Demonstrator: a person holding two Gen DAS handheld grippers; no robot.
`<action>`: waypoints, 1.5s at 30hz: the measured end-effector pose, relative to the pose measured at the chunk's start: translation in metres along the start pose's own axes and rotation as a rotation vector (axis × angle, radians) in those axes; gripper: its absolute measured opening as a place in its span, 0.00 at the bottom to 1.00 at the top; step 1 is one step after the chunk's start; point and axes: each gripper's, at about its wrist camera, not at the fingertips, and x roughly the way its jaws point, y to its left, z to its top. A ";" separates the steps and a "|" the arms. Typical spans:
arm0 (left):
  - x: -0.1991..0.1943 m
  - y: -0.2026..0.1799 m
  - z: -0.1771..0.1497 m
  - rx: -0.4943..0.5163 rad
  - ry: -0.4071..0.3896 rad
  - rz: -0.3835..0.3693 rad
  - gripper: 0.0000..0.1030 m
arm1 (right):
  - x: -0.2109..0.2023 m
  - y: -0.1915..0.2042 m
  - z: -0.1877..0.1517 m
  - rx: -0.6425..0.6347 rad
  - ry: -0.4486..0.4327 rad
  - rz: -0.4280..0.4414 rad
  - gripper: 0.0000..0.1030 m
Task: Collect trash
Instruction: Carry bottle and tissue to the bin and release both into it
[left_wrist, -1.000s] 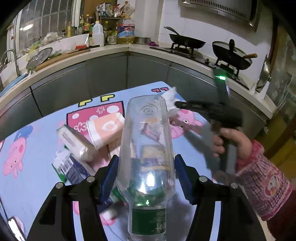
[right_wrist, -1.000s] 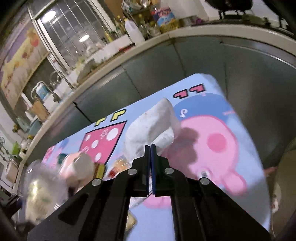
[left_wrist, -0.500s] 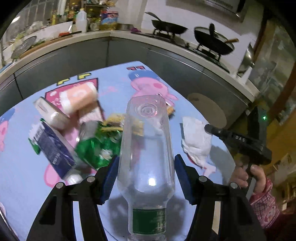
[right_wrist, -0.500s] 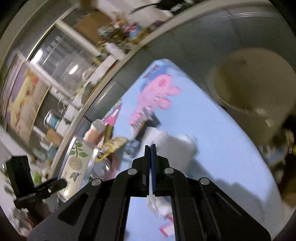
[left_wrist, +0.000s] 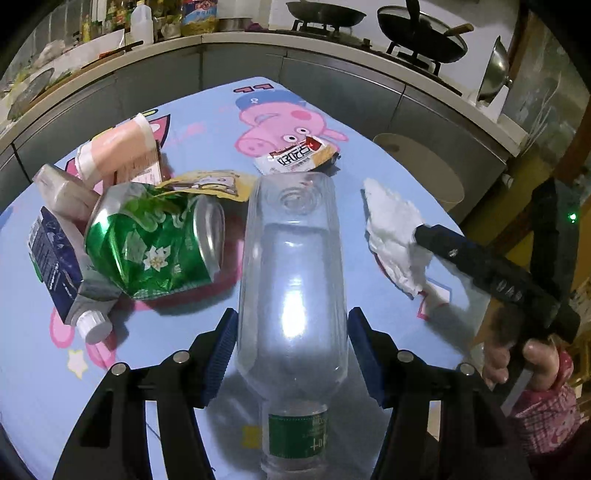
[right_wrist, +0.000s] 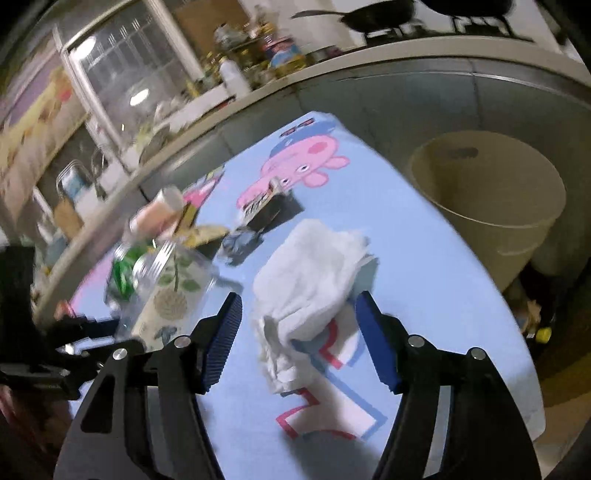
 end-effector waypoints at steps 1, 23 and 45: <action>0.000 -0.001 -0.001 0.004 0.000 0.003 0.60 | 0.002 0.003 -0.001 -0.018 0.007 -0.012 0.62; 0.008 -0.070 0.067 0.207 0.006 -0.087 0.60 | -0.030 -0.067 0.031 0.078 -0.162 -0.143 0.06; 0.161 -0.186 0.219 0.336 0.213 -0.186 0.77 | 0.007 -0.203 0.092 0.211 -0.096 -0.323 0.54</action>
